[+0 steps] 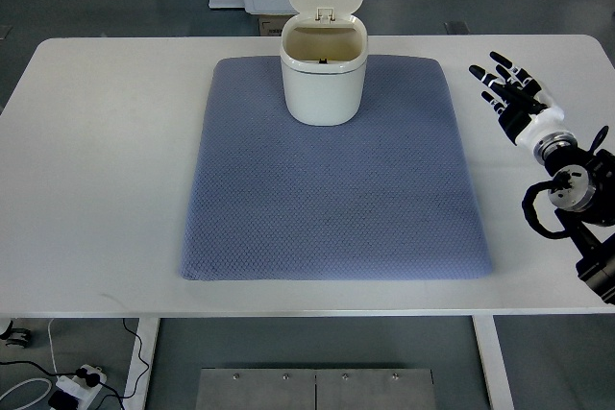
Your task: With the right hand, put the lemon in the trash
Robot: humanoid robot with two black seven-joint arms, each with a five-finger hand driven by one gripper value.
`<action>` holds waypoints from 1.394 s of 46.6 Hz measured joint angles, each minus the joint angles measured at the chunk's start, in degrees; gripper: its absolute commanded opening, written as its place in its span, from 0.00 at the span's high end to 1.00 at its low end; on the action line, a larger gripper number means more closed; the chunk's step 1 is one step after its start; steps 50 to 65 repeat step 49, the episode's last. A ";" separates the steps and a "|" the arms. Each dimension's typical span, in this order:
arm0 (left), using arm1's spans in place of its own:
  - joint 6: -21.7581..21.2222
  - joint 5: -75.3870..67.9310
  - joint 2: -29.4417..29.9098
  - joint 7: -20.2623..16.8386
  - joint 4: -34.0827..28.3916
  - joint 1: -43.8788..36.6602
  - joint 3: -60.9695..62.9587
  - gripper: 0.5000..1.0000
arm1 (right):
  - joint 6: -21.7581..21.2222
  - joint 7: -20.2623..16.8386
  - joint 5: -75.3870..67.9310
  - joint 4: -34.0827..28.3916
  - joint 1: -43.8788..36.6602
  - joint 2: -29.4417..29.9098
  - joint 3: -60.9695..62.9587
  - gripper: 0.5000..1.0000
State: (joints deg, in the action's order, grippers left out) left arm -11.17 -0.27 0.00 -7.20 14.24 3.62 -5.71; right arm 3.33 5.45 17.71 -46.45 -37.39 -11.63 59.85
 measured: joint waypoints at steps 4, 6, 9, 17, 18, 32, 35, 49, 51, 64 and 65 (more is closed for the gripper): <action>0.00 0.01 0.00 0.00 0.00 -0.01 0.00 0.00 | 0.00 -0.01 0.02 -0.04 0.26 1.19 1.17 0.00; 0.00 0.00 0.00 0.00 0.00 -0.01 0.00 0.00 | 0.00 0.01 0.04 -0.04 0.29 1.86 1.98 0.00; 0.00 0.00 0.00 0.00 0.00 0.01 0.00 0.00 | -0.07 0.15 0.10 -0.07 0.50 2.84 3.38 0.00; 0.00 0.00 0.00 0.00 0.00 -0.02 0.00 0.00 | -1.64 1.44 0.70 -0.13 2.13 5.16 6.94 0.00; 0.00 0.00 0.00 0.00 0.00 -0.02 0.00 0.00 | -1.78 1.69 0.72 -0.13 2.28 5.29 7.04 0.00; 0.00 0.00 0.00 0.00 0.00 0.00 0.00 0.00 | -3.14 3.82 7.47 0.13 3.72 5.60 7.18 0.00; 0.00 0.00 0.00 0.00 0.00 0.00 0.00 0.00 | -3.16 4.87 10.12 0.14 3.72 5.90 7.18 0.00; 0.00 0.01 0.00 0.00 0.00 -0.02 0.00 0.00 | -3.17 7.03 14.35 0.14 4.52 7.79 9.19 0.00; 0.00 0.01 0.00 0.00 0.00 -0.02 0.00 0.00 | -3.17 7.03 14.35 0.14 4.52 7.79 9.19 0.00; 0.00 0.01 0.00 0.00 0.00 -0.02 0.00 0.00 | -3.17 7.03 14.35 0.14 4.52 7.79 9.19 0.00; 0.00 0.01 0.00 0.00 0.00 -0.02 0.00 0.00 | -3.17 7.03 14.35 0.14 4.52 7.79 9.19 0.00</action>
